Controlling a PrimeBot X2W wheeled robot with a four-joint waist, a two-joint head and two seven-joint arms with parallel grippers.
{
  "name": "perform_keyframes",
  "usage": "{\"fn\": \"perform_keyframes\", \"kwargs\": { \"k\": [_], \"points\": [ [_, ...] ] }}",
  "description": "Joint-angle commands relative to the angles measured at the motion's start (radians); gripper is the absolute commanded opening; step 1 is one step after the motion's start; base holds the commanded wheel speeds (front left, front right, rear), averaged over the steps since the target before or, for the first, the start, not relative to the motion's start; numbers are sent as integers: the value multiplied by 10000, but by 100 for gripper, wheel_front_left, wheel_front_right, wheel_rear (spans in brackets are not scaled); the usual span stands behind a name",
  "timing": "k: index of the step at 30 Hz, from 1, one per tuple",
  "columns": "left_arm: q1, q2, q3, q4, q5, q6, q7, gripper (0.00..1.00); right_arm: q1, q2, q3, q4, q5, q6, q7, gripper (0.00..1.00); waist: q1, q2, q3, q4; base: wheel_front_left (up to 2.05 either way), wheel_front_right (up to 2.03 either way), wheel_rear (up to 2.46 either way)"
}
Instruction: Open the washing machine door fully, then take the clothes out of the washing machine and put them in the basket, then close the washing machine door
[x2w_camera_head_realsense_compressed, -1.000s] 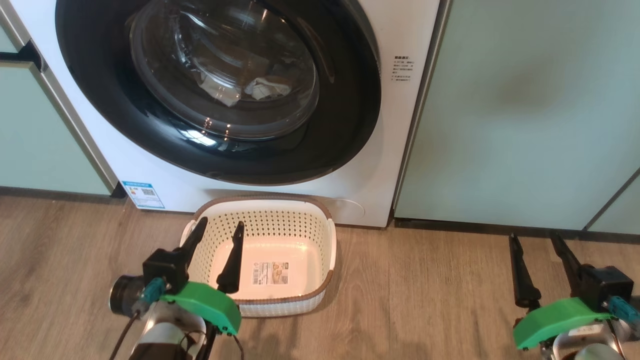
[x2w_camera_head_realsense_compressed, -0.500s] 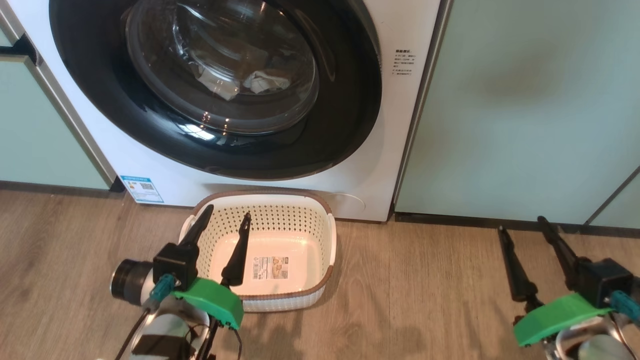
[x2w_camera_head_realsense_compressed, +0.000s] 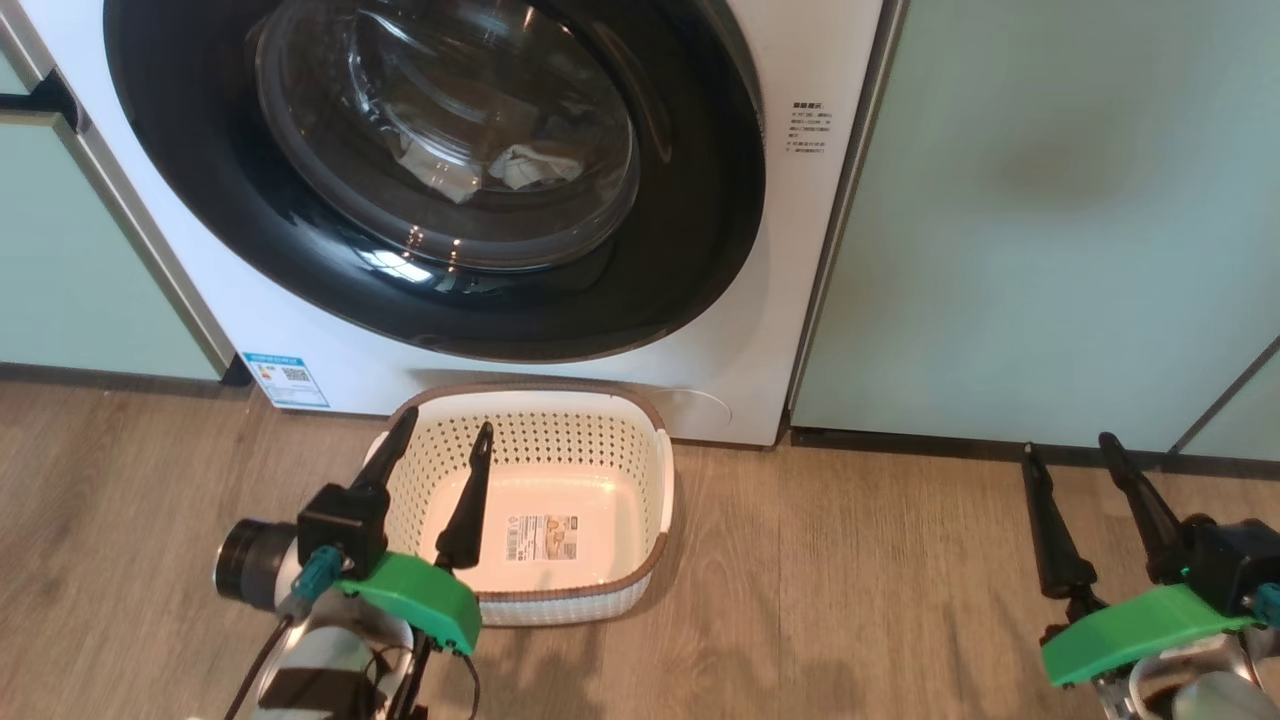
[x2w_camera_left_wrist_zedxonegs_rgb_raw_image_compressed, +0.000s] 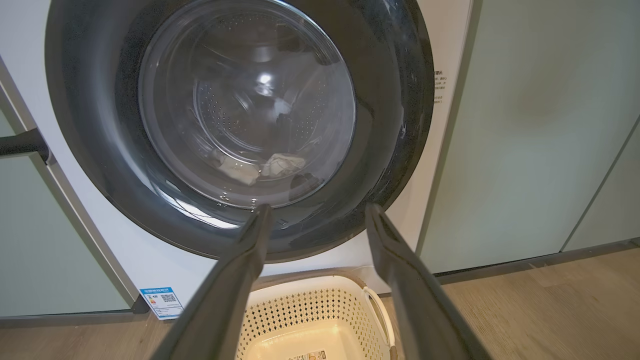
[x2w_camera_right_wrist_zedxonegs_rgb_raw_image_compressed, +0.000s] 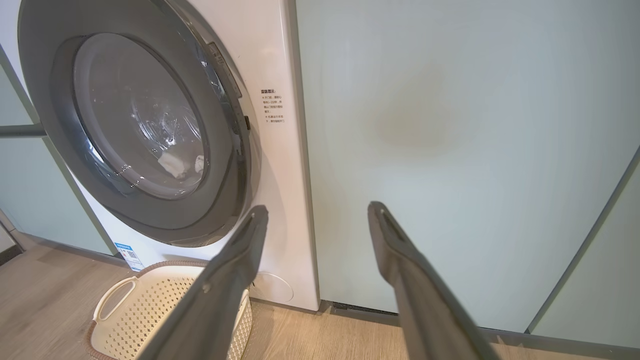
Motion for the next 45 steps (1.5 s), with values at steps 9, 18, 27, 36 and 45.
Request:
{"fn": "perform_keyframes", "kwargs": {
  "k": [9, 18, 27, 36, 45],
  "points": [
    [-501, 40, 383, -320, 59, -50, -65, 100, -314, -8, 103, -279, 131, -32, -97, 100, 0, 0, 14, -21, 0, 0, 0],
    [-507, 14, 431, -268, 66, -85, -65, 100, -295, -7, 112, -296, 150, -32, -97, 100, 0, 0, 30, -13, 0, 0, 0],
    [-545, -5, 471, -315, 107, -120, -65, 100, -373, -7, 145, -299, 213, -32, -97, 0, 0, 0, 117, -17, 0, 0, 0],
    [-597, -37, 503, -387, 116, -153, -65, 100, -498, -7, 307, -89, 415, -32, -97, 0, 0, 0, 247, 24, 0, 0, 0],
    [-809, -86, 404, -511, 126, -229, -65, 100, -1042, -7, 423, 348, 3179, -32, -97, 0, 0, 0, 687, 248, 0, 0, 0]
  ]
}}
